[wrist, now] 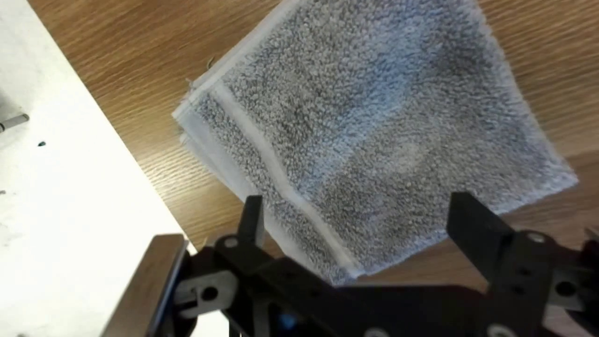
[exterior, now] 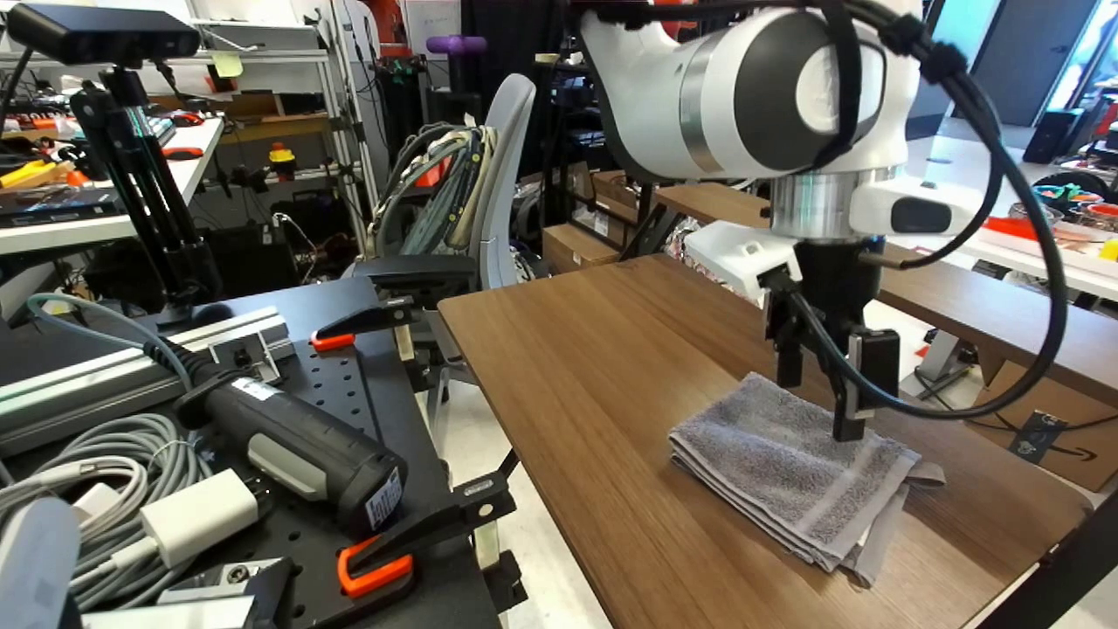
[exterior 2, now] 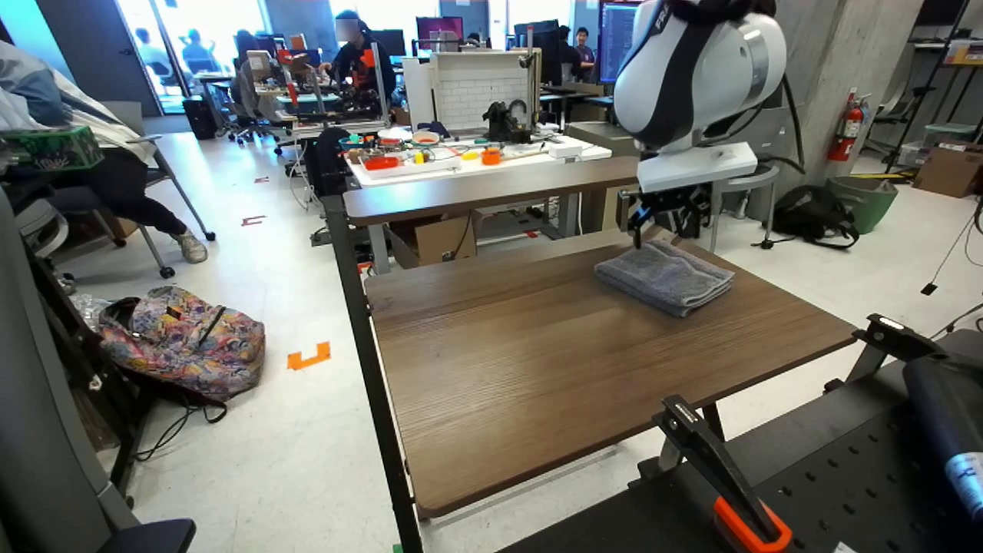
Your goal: Move the towel to the right
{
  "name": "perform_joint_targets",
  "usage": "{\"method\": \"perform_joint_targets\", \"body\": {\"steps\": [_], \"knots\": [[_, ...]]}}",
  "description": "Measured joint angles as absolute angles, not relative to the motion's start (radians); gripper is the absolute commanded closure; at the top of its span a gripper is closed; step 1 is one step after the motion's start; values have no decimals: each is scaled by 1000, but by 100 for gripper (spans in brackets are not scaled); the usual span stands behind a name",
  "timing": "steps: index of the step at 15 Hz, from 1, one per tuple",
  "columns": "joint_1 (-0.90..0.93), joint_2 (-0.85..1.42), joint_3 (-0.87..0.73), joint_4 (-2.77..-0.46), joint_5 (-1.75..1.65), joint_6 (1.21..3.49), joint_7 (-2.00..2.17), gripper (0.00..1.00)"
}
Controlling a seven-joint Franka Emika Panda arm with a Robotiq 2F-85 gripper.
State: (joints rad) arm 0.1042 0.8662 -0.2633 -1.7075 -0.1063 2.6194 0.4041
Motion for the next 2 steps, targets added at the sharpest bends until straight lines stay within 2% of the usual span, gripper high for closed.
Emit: {"method": "perform_joint_targets", "body": {"steps": [2], "knots": [[104,768,-268,-1802,-117,2649,370,0]]}}
